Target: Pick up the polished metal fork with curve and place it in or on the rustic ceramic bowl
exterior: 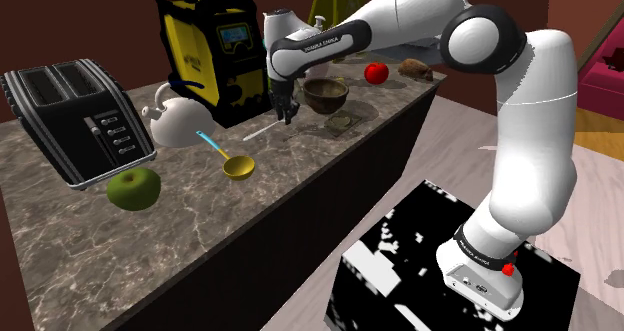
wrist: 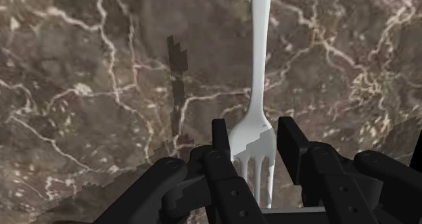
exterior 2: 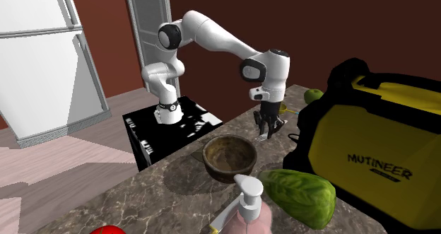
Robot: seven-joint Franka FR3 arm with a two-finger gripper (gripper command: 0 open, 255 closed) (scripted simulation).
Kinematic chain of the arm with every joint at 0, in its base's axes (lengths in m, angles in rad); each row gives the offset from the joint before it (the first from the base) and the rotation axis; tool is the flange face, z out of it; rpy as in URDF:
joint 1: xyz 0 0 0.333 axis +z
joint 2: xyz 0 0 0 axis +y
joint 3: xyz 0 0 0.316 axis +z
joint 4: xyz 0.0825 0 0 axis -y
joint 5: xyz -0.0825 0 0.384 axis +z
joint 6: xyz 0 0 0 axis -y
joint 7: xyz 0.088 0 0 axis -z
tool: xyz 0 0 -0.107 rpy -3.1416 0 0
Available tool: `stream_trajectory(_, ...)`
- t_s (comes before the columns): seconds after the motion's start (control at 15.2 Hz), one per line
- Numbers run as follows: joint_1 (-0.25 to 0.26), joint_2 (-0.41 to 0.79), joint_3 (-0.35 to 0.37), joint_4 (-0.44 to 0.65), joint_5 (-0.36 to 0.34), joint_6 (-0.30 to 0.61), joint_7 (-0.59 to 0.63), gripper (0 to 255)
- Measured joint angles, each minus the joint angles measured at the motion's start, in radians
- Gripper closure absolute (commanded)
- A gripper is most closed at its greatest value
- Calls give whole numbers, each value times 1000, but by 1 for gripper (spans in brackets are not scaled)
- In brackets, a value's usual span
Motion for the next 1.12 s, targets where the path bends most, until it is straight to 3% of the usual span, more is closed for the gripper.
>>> stream_trajectory(1.12,2,-51,11,155,25,-202,-31,255)
